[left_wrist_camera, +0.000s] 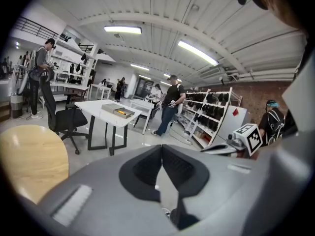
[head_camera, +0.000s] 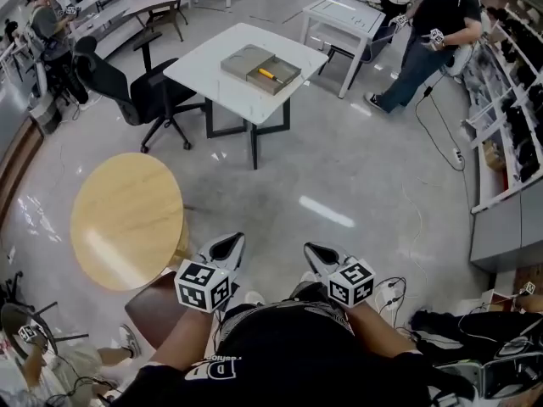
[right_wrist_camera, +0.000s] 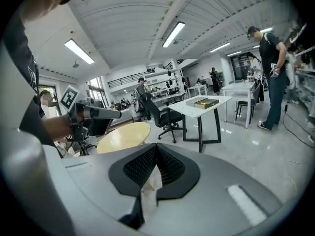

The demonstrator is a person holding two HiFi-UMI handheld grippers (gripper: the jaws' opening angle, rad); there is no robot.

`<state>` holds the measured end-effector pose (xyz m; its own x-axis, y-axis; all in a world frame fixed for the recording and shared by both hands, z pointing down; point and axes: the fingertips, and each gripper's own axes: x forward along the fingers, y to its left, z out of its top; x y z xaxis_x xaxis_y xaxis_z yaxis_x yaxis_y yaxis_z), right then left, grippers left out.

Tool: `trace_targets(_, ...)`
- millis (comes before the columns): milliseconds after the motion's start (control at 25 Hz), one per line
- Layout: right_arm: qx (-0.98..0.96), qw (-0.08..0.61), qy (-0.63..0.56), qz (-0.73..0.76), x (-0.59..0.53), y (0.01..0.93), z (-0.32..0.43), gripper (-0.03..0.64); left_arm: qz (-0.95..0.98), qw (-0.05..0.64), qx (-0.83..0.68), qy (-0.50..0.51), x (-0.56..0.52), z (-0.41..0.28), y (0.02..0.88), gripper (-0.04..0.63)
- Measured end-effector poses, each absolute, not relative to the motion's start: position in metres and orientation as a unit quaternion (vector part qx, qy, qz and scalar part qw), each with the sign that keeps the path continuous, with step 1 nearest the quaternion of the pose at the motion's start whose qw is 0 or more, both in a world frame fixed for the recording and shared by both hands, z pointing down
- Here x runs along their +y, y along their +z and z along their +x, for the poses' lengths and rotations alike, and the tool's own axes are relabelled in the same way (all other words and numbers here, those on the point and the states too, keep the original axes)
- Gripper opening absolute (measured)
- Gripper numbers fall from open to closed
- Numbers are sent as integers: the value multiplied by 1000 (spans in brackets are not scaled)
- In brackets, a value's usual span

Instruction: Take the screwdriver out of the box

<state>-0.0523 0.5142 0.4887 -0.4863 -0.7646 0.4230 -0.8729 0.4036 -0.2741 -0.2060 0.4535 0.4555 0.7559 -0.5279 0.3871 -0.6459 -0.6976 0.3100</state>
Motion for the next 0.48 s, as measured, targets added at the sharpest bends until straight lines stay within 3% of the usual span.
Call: trace_targets(480, -824, 120, 239, 500, 504, 492, -44, 0, 909, 232, -317, 139, 443, -197, 469, 60)
